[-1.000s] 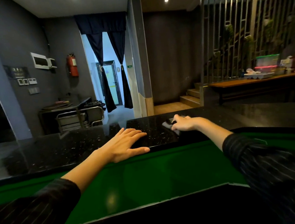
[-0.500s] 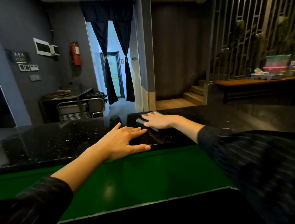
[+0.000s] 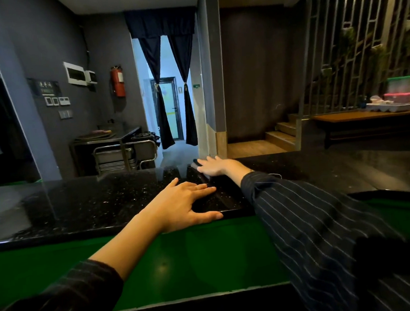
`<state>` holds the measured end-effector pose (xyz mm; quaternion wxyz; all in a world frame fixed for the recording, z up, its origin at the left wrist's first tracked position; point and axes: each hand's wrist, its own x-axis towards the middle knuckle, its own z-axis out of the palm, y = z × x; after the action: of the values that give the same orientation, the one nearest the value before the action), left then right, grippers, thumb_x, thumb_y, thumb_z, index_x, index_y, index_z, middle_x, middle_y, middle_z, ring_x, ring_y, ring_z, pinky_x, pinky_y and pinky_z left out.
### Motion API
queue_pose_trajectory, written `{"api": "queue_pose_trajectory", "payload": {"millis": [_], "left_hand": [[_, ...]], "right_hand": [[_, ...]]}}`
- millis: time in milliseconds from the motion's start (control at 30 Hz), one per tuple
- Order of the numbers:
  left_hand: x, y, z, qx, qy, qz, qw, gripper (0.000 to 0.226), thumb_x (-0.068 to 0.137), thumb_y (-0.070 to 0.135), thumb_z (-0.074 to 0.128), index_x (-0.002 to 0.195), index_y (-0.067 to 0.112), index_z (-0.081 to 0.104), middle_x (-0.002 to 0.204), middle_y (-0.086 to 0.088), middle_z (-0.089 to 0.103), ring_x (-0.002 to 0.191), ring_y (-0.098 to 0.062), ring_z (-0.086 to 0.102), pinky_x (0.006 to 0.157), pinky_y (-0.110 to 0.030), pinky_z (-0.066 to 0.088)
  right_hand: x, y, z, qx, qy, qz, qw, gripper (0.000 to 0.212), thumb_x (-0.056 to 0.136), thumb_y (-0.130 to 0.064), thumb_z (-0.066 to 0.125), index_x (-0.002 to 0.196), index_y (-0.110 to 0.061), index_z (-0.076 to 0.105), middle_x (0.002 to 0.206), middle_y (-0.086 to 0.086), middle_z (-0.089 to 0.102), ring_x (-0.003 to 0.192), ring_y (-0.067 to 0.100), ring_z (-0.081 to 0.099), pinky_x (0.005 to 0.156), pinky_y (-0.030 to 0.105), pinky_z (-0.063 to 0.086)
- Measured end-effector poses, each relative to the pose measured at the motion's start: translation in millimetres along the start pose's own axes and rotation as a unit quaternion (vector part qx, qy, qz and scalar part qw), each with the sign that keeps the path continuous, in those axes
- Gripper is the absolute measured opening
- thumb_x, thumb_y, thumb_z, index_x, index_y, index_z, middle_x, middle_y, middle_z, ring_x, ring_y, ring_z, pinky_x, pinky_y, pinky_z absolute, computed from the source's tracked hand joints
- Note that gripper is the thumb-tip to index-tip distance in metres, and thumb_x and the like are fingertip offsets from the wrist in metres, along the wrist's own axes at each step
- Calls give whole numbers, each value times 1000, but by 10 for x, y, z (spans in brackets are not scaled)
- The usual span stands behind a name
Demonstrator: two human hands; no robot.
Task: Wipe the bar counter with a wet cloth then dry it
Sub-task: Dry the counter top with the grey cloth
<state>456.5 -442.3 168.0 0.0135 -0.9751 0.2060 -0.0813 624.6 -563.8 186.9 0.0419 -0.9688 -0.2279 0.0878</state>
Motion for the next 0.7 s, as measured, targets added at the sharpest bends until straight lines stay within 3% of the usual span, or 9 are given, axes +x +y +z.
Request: {"api": "queue_pose_trajectory", "payload": {"millis": [100, 200, 400, 567, 700], "left_hand": [[-29, -15, 3, 4, 32, -2, 999, 84, 73, 85, 27, 144, 40, 32, 148, 2, 42, 134, -14, 37, 113, -39, 30], [-59, -10, 19, -8, 34, -14, 999, 84, 73, 84, 29, 144, 40, 32, 148, 1, 42, 134, -16, 37, 112, -37, 33], [-57, -16, 40, -15, 29, -21, 999, 87, 70, 88, 27, 144, 43, 30, 149, 1, 42, 133, -15, 38, 111, -39, 33], [-25, 6, 27, -1, 35, -23, 999, 86, 70, 86, 29, 143, 41, 33, 148, 4, 43, 132, -14, 39, 110, -37, 34], [-41, 4, -2, -34, 26, -35, 998, 89, 66, 89, 30, 143, 44, 32, 149, 5, 41, 133, -13, 35, 112, -37, 32]], "right_hand": [[-236, -54, 60, -17, -6, -59, 998, 57, 103, -39, 21, 155, -20, 5, 163, 8, 4, 150, 31, 0, 121, 48, 2], [-624, 307, 66, -4, 13, -83, 996, 54, 105, -32, 23, 154, -18, 8, 163, 7, 6, 150, 27, 1, 119, 42, 2], [-667, 1134, -63, 26, 15, 60, 998, 55, 104, -40, 21, 155, -23, 7, 163, 7, 1, 150, 30, -3, 119, 41, 0], [-157, 878, -106, 10, -3, 143, 990, 69, 94, -64, 16, 153, -31, 3, 163, 7, -3, 149, 36, -1, 118, 59, 4], [39, 340, 4, 15, 11, 74, 997, 70, 91, -66, 15, 153, -33, 7, 163, 8, 3, 148, 39, 4, 114, 65, 10]]}}
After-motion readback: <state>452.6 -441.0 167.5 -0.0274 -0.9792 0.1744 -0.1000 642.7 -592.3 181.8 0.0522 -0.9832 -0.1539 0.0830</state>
